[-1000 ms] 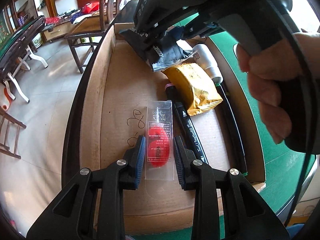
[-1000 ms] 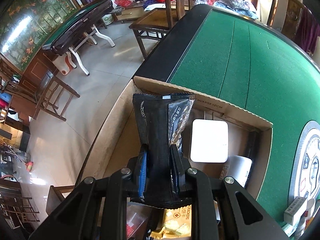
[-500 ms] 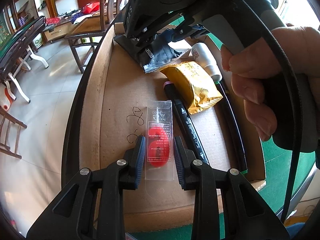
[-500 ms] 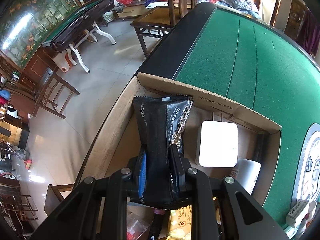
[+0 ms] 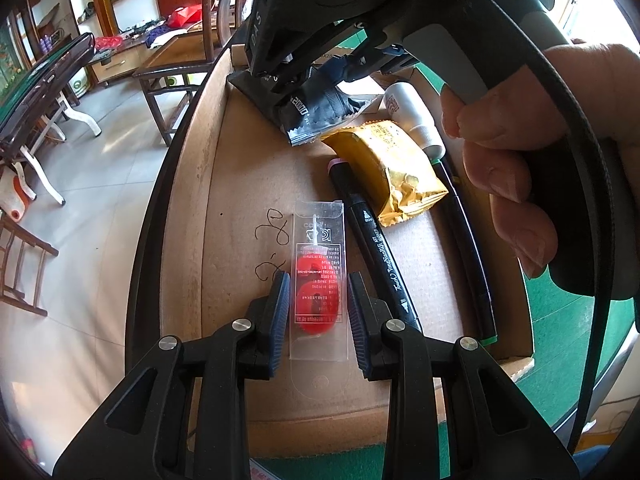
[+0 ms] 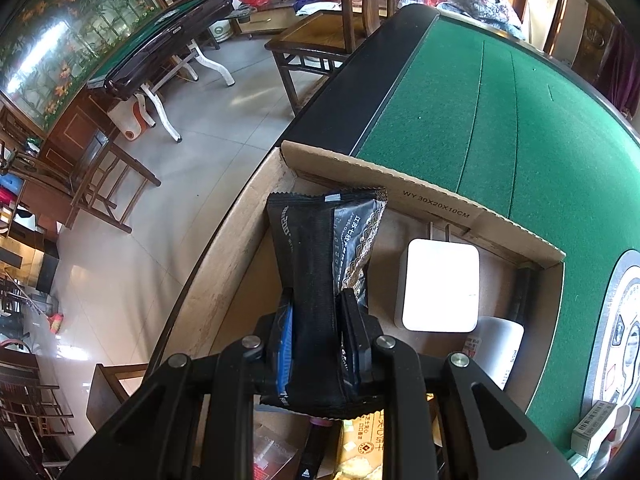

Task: Organize objects
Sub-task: 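Lower the black bag into the box with the right gripper while the left gripper lowers the clear packet, then open both grippers and move back toward the remaining pile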

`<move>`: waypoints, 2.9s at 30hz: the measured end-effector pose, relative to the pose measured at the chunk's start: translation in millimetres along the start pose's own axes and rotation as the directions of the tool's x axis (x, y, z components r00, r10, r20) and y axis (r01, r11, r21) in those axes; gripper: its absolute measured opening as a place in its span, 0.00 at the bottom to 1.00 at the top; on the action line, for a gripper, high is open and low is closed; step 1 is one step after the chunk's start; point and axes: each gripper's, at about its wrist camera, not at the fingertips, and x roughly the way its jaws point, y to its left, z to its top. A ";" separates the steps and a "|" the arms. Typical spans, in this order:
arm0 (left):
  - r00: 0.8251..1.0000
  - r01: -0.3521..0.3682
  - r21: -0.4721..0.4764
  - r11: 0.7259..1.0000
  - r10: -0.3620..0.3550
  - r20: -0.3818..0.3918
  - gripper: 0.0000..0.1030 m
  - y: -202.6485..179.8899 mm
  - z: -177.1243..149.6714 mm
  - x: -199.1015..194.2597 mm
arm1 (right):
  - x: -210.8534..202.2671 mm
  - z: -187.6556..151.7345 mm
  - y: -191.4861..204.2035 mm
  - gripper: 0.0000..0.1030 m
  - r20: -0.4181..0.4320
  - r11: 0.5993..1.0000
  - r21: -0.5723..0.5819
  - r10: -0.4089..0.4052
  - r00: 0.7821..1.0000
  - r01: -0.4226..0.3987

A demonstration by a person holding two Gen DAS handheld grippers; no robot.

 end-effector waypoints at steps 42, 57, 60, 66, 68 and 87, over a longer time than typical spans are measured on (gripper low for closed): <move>0.994 -0.087 -0.066 0.994 0.091 0.056 0.29 -16.3 -16.3 -25.7 | -111.9 -93.1 -14.8 0.24 0.163 0.995 -0.052 -0.080 0.983 0.089; 0.990 -0.098 -0.021 0.995 0.100 0.101 0.29 -74.5 -12.3 -42.2 | -151.7 -152.0 -76.1 0.24 0.184 0.992 0.029 -0.130 0.974 0.127; 0.989 -0.093 0.000 0.996 0.092 0.115 0.29 -91.0 -10.2 -46.6 | -158.7 -161.1 -85.7 0.24 0.186 0.990 0.043 -0.143 0.972 0.137; 0.989 -0.071 0.044 0.997 0.064 0.134 0.29 -121.6 -2.9 -51.1 | -177.7 -182.6 -106.8 0.24 0.203 0.985 0.064 -0.170 0.964 0.160; 0.989 -0.062 0.062 0.996 0.053 0.135 0.29 -133.5 1.0 -51.2 | -184.0 -190.9 -115.5 0.25 0.204 0.982 0.077 -0.186 0.961 0.173; 0.989 0.140 0.175 0.975 -0.145 0.016 0.29 -218.1 24.2 -17.4 | -215.0 -253.7 -219.5 0.43 0.171 0.938 0.301 -0.229 0.958 0.171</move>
